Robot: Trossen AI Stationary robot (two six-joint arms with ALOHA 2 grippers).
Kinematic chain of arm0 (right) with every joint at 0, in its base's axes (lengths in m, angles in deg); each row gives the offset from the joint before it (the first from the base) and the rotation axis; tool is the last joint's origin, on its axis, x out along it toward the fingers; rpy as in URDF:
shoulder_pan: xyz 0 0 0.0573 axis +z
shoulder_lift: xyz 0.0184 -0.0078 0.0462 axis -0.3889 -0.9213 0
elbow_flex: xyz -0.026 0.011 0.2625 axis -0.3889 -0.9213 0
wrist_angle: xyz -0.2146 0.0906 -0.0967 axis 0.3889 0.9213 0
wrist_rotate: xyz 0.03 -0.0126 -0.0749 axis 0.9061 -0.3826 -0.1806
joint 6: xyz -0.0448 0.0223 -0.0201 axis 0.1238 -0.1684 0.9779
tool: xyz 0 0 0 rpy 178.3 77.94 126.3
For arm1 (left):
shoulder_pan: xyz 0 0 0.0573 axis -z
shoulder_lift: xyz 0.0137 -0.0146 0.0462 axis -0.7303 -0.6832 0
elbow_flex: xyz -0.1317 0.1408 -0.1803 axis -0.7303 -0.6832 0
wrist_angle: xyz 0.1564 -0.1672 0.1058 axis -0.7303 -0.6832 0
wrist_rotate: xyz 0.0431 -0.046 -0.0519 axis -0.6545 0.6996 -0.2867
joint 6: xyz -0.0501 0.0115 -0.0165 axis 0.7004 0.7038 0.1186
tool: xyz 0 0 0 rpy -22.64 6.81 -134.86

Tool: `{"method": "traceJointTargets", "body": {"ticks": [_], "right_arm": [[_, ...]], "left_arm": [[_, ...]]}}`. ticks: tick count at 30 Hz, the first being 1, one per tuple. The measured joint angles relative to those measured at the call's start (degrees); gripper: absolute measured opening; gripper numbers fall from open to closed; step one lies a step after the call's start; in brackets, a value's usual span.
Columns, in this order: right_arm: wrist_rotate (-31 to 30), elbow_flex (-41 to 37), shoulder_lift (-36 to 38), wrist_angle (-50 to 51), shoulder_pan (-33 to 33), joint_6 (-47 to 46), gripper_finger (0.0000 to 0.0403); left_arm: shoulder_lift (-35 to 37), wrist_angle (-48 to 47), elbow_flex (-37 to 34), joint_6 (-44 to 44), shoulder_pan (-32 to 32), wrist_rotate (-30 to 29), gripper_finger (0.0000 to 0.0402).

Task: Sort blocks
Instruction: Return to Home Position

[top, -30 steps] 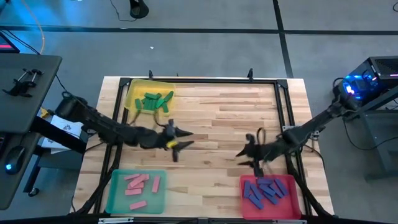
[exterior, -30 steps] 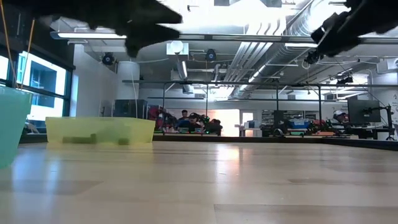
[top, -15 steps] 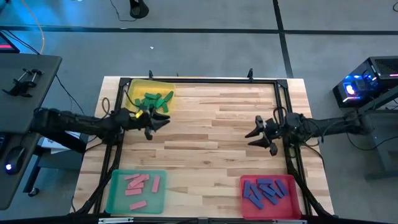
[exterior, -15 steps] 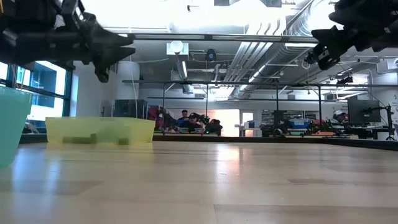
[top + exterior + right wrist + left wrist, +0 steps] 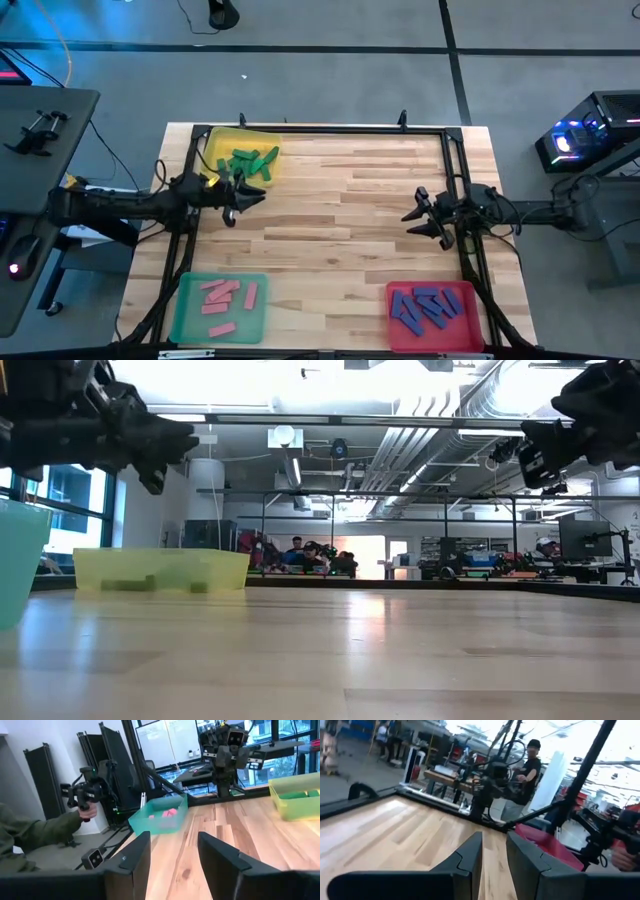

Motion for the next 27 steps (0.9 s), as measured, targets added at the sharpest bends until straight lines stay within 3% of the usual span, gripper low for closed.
{"method": "traceJointTargets", "body": {"ticks": [10,16,20,27], "right_arm": [[-0.17,0.0,2.08,4.06,0.02,2.9,0.0147],[-4.08,0.0,2.08,4.93,0.06,4.15,0.0147],[-9.48,0.0,2.08,4.93,0.09,5.25,0.0147],[-11.85,0.0,2.06,8.8,0.11,6.72,0.0147]], "left_arm": [[9.29,-7.07,0.02,-9.75,6.22,0.96,0.0074],[17.31,-18.54,0.02,-13.46,13.28,-8.76,0.0069],[21.92,-24.89,0.02,-15.29,18.48,-14.71,0.0048],[26.95,-31.72,0.02,-19.72,26.09,-22.22,0.0011]]}}
